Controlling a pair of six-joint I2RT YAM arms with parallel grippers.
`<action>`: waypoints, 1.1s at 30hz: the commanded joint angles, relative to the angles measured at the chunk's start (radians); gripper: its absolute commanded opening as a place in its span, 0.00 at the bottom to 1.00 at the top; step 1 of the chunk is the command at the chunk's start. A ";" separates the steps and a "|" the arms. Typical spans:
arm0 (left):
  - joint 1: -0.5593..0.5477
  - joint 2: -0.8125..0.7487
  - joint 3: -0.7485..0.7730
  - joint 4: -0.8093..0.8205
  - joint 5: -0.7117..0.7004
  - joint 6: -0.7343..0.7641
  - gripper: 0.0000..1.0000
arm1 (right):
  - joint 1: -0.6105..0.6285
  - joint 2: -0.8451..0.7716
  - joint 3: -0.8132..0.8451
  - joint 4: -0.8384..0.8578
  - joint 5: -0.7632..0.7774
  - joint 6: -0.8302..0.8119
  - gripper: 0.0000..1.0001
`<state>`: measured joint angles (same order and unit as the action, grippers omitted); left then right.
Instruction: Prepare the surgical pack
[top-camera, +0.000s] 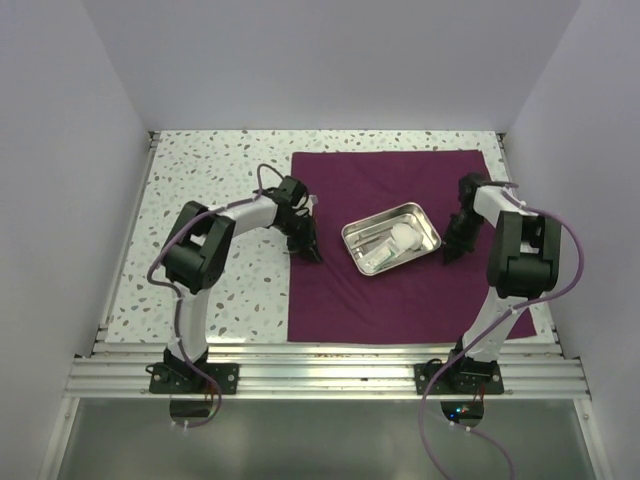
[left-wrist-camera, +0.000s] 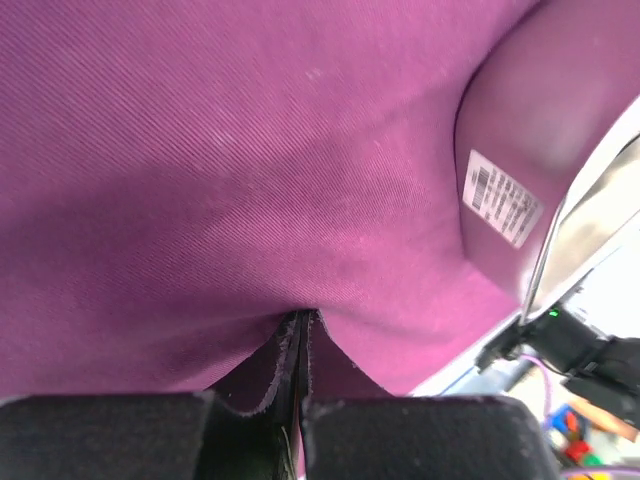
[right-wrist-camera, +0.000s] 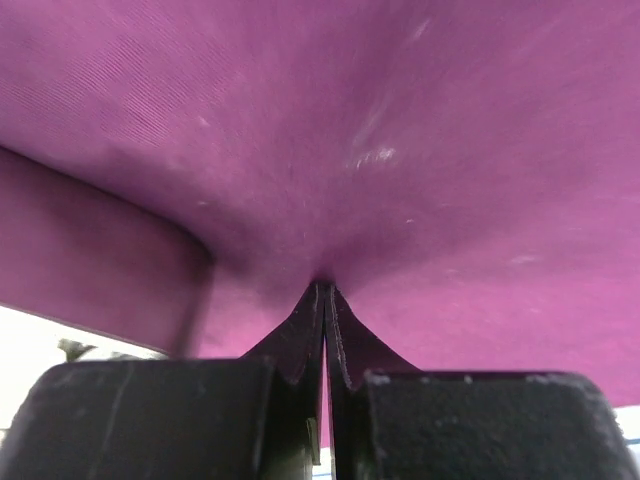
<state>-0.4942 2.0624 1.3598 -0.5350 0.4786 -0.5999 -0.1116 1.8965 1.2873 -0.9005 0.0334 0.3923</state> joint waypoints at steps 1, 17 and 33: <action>0.049 0.108 0.077 -0.089 -0.070 0.061 0.00 | 0.013 0.004 -0.063 0.055 -0.105 0.019 0.00; 0.376 0.427 0.626 -0.358 -0.231 0.295 0.00 | 0.366 -0.034 -0.145 0.180 -0.438 0.306 0.00; 0.424 0.044 0.334 -0.234 -0.270 0.310 0.00 | 0.210 0.036 0.107 -0.092 -0.237 -0.056 0.10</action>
<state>-0.0784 2.2387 1.7977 -0.8288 0.2115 -0.2928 0.0883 1.8809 1.3670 -0.9363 -0.2367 0.4370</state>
